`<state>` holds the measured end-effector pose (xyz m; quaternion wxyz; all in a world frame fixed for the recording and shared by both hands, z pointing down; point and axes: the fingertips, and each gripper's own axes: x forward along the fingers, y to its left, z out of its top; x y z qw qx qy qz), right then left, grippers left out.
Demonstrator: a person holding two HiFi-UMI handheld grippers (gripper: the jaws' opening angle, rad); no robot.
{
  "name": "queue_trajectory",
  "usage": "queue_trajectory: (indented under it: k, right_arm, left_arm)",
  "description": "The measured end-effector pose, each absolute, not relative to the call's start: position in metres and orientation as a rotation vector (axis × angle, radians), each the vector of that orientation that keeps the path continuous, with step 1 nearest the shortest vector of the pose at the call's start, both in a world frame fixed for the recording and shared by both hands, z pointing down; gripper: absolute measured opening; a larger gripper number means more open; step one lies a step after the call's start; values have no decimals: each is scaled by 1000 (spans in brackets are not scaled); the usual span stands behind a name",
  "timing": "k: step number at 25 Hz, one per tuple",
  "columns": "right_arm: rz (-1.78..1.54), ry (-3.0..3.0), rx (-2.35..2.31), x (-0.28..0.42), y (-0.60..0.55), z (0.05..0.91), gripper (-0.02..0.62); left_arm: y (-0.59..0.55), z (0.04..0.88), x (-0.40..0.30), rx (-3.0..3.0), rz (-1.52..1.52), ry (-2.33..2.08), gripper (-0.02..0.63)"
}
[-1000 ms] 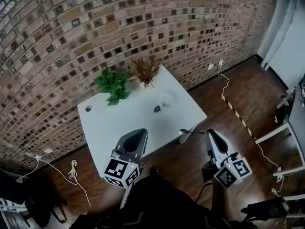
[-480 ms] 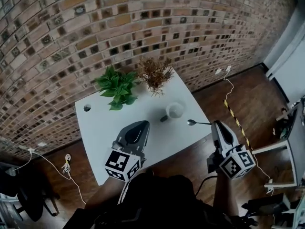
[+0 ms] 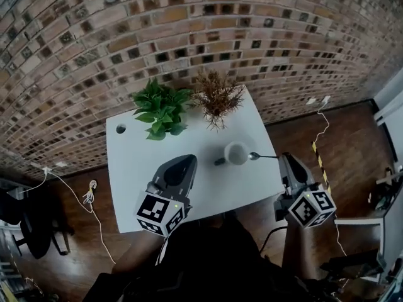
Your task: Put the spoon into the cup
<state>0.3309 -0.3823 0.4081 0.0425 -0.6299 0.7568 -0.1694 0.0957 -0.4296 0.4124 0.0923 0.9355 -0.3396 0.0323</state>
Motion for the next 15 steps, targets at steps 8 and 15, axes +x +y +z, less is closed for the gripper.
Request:
queue_trajectory:
  k: [8,15]
  right_arm:
    - [-597,2512,-1717,364,-449,430,50]
    - [-697,2643,-1614,364,-483,480,49]
  left_arm:
    - [-446,421,119,2633,130,-1301,-6]
    - [-453,449,122,2549,176,-1443,-6]
